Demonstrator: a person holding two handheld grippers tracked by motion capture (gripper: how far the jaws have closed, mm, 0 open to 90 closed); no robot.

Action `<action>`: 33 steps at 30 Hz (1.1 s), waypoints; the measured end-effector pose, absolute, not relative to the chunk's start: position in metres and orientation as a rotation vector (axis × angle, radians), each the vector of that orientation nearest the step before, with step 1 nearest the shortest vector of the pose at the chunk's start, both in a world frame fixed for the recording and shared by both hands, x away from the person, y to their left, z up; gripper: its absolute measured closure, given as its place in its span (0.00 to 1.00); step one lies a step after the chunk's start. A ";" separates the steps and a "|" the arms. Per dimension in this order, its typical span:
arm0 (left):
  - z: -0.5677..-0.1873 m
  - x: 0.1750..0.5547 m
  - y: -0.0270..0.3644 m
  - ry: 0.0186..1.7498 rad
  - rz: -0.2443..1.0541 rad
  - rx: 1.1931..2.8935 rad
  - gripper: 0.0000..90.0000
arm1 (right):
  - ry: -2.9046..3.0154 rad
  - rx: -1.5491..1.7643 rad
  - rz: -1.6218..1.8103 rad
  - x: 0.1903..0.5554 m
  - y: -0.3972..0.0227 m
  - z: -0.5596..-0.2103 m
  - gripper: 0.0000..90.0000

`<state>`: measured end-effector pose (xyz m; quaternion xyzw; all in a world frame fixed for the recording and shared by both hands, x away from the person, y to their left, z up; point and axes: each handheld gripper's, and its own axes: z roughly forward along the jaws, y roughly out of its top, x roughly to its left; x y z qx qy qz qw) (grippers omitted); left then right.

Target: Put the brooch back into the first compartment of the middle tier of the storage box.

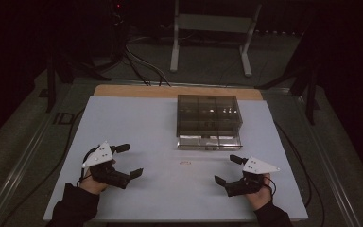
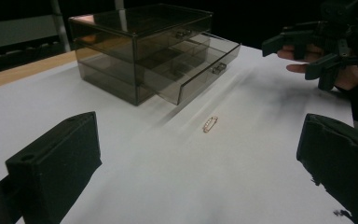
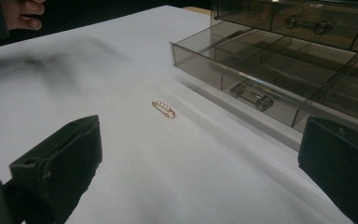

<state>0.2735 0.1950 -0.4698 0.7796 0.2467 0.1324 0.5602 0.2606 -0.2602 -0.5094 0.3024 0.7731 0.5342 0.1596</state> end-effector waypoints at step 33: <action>-0.455 0.294 0.142 0.448 0.246 1.884 0.00 | 2.217 0.864 1.537 0.261 -0.260 -0.510 0.00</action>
